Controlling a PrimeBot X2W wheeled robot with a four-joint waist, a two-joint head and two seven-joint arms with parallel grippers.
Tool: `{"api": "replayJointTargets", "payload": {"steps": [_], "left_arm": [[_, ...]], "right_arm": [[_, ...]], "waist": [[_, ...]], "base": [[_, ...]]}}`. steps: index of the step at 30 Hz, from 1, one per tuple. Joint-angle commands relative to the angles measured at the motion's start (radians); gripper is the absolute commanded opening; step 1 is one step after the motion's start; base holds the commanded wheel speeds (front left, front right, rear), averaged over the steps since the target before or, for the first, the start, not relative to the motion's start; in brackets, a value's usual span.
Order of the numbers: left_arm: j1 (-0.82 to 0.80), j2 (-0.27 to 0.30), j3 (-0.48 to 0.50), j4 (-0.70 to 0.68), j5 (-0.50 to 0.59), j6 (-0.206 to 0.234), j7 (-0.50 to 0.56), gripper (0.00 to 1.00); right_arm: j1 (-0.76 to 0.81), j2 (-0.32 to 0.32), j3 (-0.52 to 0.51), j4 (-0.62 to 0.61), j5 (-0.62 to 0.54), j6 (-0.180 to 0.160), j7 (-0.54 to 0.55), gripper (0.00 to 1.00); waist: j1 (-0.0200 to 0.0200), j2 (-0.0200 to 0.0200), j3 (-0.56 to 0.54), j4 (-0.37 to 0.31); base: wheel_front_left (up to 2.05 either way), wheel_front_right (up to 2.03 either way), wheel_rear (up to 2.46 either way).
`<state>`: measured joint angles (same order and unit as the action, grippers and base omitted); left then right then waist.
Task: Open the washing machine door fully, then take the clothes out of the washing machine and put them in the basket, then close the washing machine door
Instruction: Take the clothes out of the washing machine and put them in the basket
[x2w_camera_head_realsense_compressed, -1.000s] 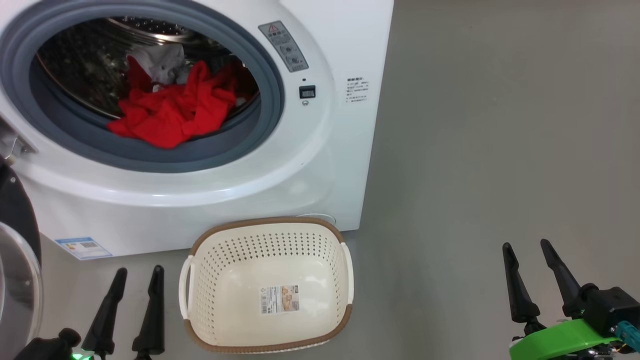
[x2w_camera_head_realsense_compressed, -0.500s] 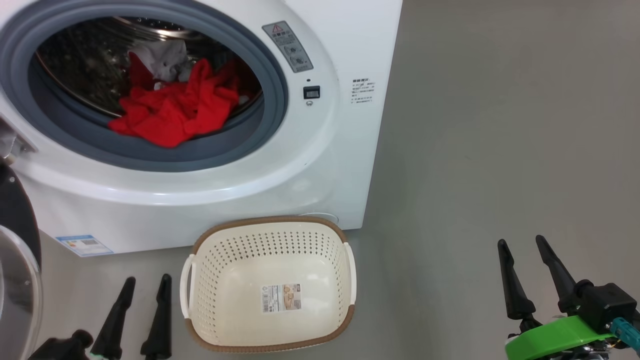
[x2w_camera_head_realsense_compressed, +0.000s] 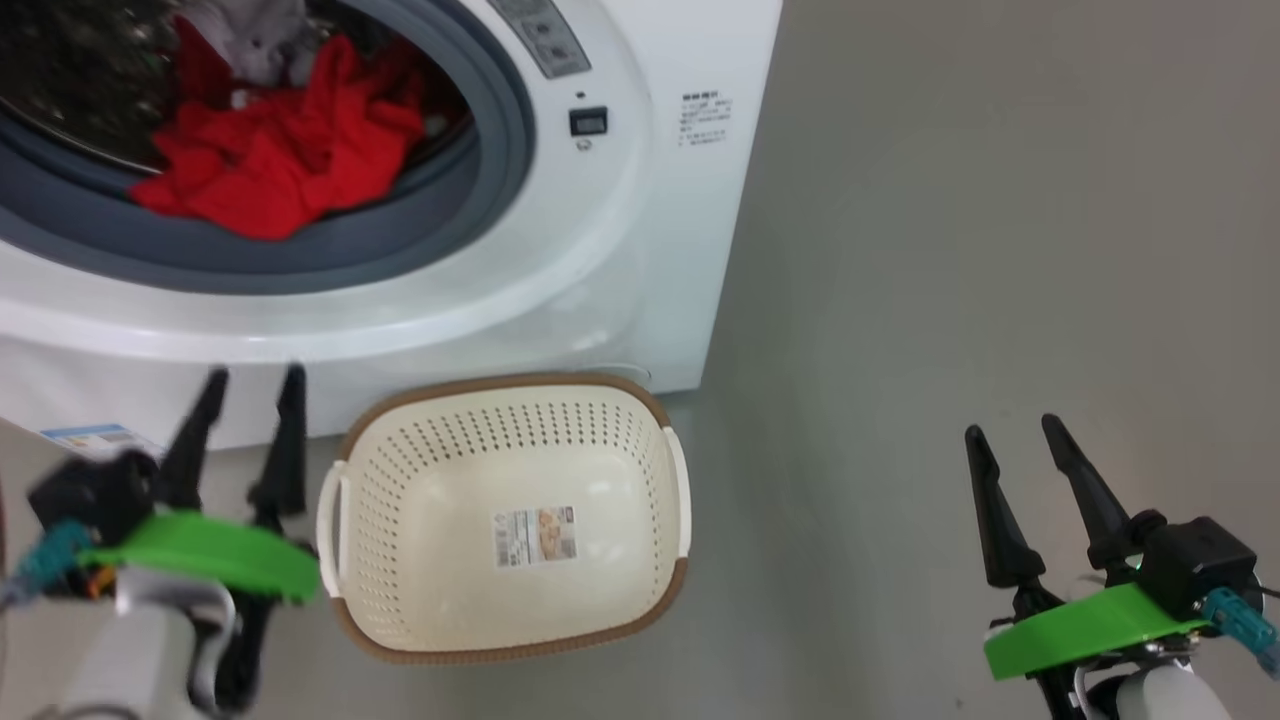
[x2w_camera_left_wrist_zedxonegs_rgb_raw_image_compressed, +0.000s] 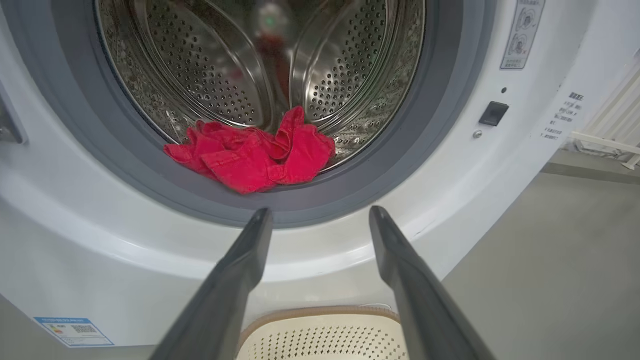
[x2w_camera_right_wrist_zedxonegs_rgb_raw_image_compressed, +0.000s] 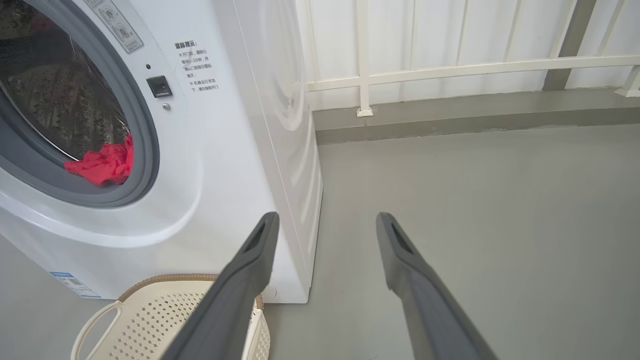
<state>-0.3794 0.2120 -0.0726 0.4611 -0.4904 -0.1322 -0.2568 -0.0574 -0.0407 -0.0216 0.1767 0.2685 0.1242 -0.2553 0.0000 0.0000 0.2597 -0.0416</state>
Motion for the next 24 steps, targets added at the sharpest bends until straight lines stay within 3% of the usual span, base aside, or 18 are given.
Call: {"api": "replayJointTargets", "payload": {"steps": [1, 13, 24], "left_arm": [[-0.096, 0.049, 0.027, 0.019, 0.006, 0.002, -0.005, 1.00], [-0.507, 0.176, -0.077, 0.313, -0.019, 0.002, -0.005, 1.00], [-0.772, 0.238, -0.165, 0.505, -0.045, 0.002, -0.005, 1.00]], "right_arm": [[-0.038, -0.010, 0.026, -0.032, 0.018, 0.007, -0.006, 1.00], [-0.133, -0.010, 0.053, -0.060, 0.072, 0.007, -0.006, 1.00], [-0.175, -0.010, 0.071, -0.082, 0.105, 0.007, -0.006, 1.00]], "waist": [[0.0000, 0.0000, 0.084, -0.044], [0.0000, 0.0000, 0.286, -0.129], [0.0000, 0.0000, 0.368, -0.175]], "base": [[0.00, 0.00, 0.00], [0.00, 0.00, 0.00], [0.00, 0.00, 0.00]]}}
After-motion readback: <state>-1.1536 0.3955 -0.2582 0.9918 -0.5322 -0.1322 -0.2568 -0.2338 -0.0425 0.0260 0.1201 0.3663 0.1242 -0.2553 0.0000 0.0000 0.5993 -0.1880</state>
